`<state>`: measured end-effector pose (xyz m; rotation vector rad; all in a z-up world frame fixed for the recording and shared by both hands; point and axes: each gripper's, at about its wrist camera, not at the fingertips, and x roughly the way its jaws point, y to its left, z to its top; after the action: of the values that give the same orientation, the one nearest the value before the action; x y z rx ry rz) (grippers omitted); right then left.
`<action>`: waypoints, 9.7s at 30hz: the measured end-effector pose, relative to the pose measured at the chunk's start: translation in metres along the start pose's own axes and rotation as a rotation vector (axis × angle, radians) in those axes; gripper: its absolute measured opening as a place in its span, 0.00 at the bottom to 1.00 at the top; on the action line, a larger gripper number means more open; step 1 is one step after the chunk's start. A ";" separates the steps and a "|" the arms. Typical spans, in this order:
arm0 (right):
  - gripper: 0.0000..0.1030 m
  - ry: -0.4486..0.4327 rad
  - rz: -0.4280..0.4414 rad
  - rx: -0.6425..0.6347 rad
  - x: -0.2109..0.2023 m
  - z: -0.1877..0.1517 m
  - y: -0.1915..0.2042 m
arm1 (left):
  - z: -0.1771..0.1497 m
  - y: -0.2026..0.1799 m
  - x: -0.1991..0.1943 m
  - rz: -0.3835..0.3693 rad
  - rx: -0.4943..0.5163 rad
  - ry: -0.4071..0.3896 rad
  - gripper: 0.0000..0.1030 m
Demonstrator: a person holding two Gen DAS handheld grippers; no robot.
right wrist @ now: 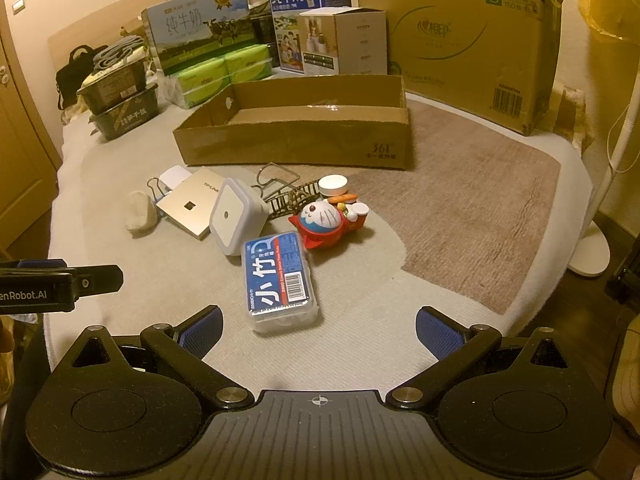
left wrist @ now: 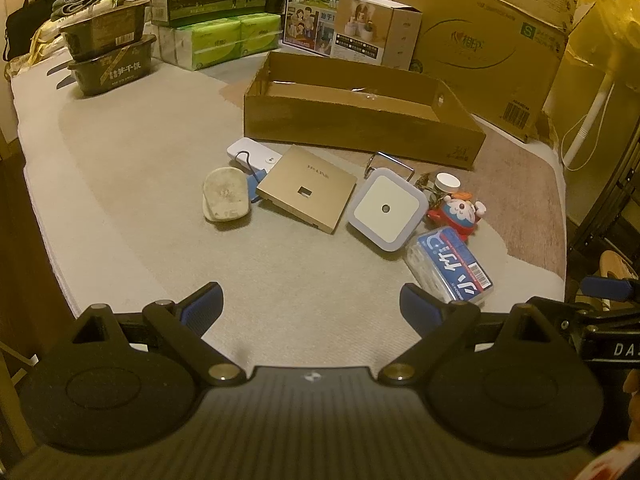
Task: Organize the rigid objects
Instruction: 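Move both tools toward the scattered items near the cardboard box, then grasp the blue toothpick box with the right tool while the left tool grasps the white night-light, then carry the night-light with the left tool while the right tool carries the toothpick box into the cardboard box, then open both tools to release the night-light and toothpick box inside the box, then withdraw both tools back toward the remaining items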
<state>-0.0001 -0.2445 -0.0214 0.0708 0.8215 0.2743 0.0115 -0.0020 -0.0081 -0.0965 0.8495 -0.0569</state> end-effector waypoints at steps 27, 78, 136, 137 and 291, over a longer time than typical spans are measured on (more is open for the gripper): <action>0.99 0.007 0.009 0.008 0.010 -0.001 -0.002 | -0.001 0.003 0.014 0.005 -0.013 0.030 0.91; 0.78 0.050 0.112 -0.094 0.077 0.004 0.015 | 0.010 0.015 0.070 -0.036 0.051 0.070 0.88; 0.56 0.042 0.131 -0.163 0.071 0.002 -0.007 | 0.048 -0.049 0.100 -0.219 0.343 0.061 0.62; 0.56 0.038 0.132 -0.163 0.069 0.002 -0.006 | 0.048 -0.048 0.097 -0.214 0.332 0.059 0.62; 0.77 -0.068 0.004 0.103 0.088 0.044 -0.034 | 0.044 0.039 0.083 0.063 0.040 -0.068 0.77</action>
<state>0.0968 -0.2518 -0.0601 0.1775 0.7676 0.2322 0.0993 0.0319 -0.0453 -0.0338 0.7821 -0.0114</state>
